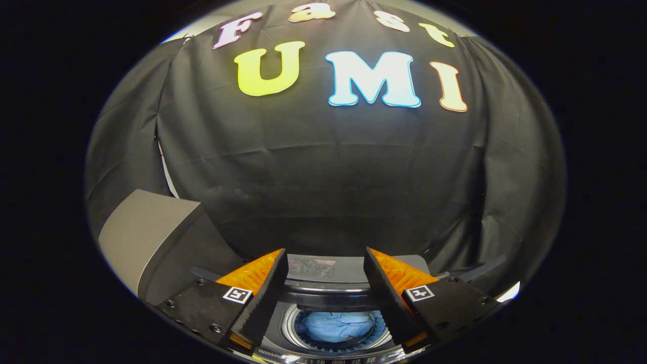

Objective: Put the clothes into the washing machine and then close the washing machine lid.

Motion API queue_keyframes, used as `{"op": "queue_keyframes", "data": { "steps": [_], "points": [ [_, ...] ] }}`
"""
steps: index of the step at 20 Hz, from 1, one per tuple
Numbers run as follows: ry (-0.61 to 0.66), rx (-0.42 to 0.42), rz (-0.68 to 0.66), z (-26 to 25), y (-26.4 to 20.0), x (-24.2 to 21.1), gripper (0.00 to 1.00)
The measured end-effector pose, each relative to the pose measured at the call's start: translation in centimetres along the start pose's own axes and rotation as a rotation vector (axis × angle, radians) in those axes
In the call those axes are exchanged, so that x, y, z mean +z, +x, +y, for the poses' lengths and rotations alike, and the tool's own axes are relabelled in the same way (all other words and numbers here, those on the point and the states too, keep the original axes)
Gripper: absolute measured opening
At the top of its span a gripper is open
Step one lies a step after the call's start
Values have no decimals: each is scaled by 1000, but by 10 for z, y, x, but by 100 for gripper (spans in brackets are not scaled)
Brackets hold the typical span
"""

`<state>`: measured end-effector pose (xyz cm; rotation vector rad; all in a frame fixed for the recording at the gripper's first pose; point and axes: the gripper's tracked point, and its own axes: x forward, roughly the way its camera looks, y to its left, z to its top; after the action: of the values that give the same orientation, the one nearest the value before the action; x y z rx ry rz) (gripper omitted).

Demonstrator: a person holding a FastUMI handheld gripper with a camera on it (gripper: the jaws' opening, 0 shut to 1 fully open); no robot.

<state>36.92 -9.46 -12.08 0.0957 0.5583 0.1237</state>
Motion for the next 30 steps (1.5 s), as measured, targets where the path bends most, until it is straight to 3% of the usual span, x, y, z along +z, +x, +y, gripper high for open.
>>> {"op": "queue_keyframes", "data": {
  "steps": [5, 12, 16, 19, 30],
  "points": [
    [19, 27, -47, 4, -25, -39, 94],
    [92, 65, 90, 16, -57, -161, 96],
    [75, 47, 119, 21, -84, -193, 98],
    [48, 44, 68, 29, -109, -190, 99],
    [18, -6, -294, 69, -232, -113, 98]
  ]
}}
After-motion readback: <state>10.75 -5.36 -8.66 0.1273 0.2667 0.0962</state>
